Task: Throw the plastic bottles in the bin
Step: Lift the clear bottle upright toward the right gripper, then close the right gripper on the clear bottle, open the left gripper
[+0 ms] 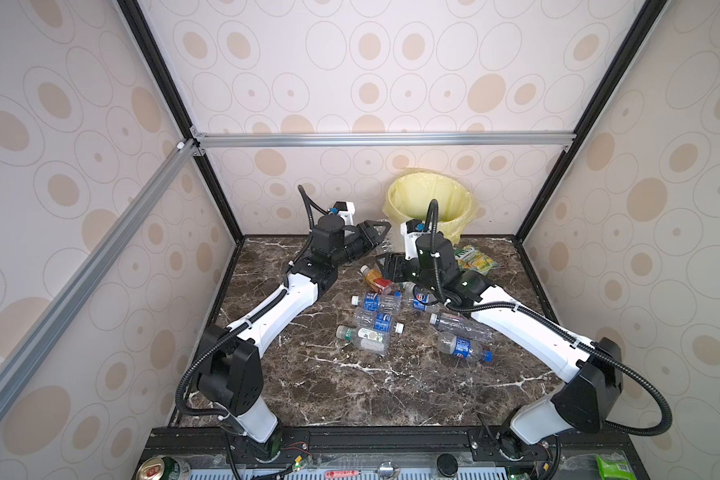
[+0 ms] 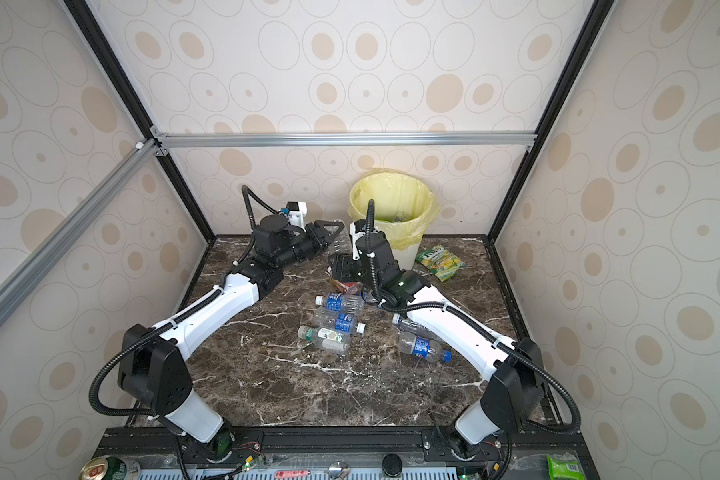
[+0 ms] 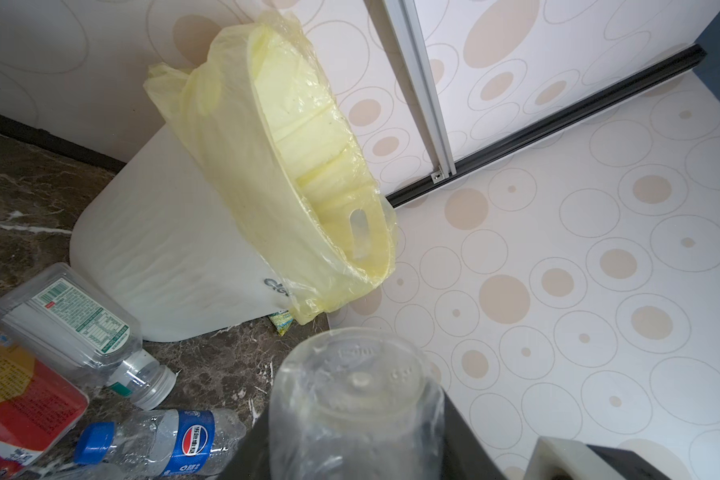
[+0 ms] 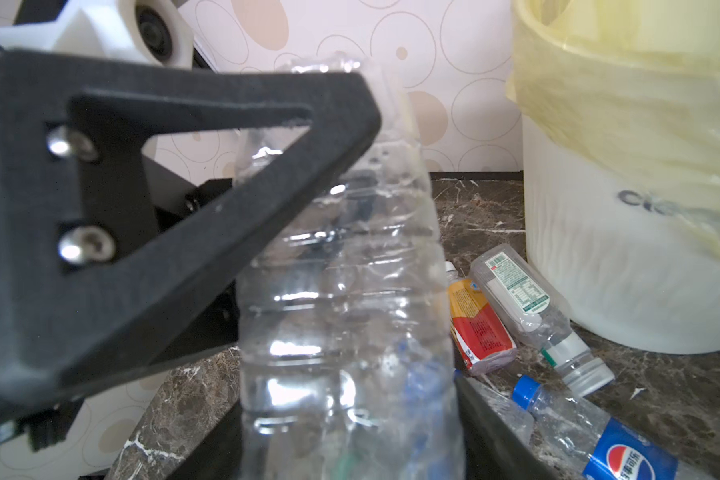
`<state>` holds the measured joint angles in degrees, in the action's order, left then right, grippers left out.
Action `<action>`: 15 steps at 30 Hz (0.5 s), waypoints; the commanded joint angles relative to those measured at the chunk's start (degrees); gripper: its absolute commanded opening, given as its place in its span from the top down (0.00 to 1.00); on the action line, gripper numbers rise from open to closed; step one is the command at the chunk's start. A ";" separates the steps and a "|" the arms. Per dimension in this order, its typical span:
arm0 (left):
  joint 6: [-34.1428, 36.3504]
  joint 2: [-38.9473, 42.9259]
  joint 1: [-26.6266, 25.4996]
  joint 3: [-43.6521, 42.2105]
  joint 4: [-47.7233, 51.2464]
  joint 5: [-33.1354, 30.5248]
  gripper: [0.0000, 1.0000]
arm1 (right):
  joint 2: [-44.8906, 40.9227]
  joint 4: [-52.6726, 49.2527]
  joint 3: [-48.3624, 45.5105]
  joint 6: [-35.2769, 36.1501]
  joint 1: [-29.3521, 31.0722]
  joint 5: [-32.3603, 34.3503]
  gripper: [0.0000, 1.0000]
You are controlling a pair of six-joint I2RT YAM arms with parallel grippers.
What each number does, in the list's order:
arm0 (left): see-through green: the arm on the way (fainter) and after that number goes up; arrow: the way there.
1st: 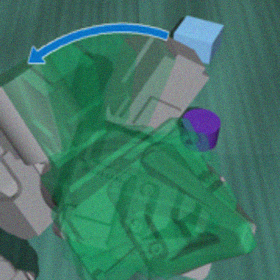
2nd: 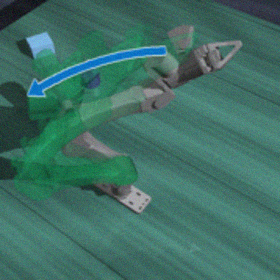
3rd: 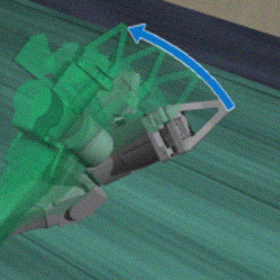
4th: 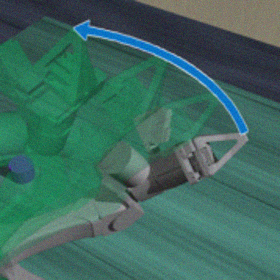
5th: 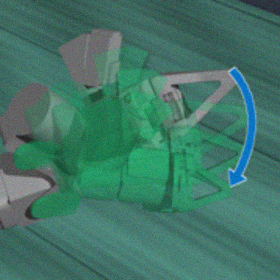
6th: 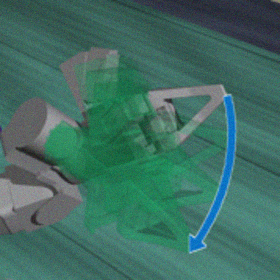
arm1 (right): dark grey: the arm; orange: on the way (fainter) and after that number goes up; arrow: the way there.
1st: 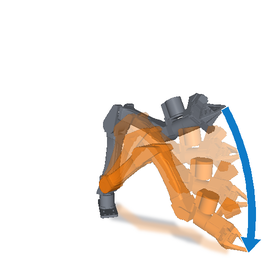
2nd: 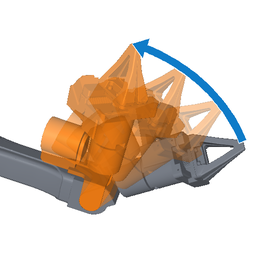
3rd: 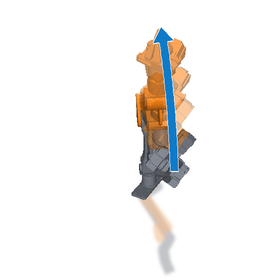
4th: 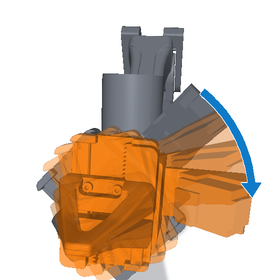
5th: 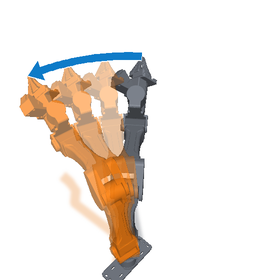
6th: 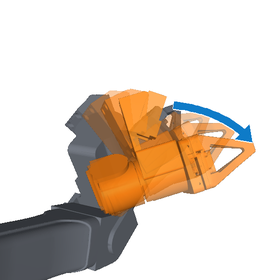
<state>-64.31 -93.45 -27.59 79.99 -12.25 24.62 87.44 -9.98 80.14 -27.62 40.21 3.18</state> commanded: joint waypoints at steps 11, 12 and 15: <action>-2.33 -0.42 -0.39 3.16 -2.59 1.92 0.39 | -1.13 0.27 0.11 0.52 -0.27 1.63 0.51; -2.01 -0.42 -0.39 3.27 -2.12 1.76 0.37 | -1.24 0.25 0.03 0.53 -0.23 1.67 0.51; -1.37 -0.09 -0.12 3.27 -1.39 1.19 0.30 | -1.48 0.06 -0.22 0.74 -0.36 1.83 0.52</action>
<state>-65.80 -93.97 -27.66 80.16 -12.88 25.28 87.42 -10.09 80.14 -27.38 40.10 4.29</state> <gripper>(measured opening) 0.695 0.509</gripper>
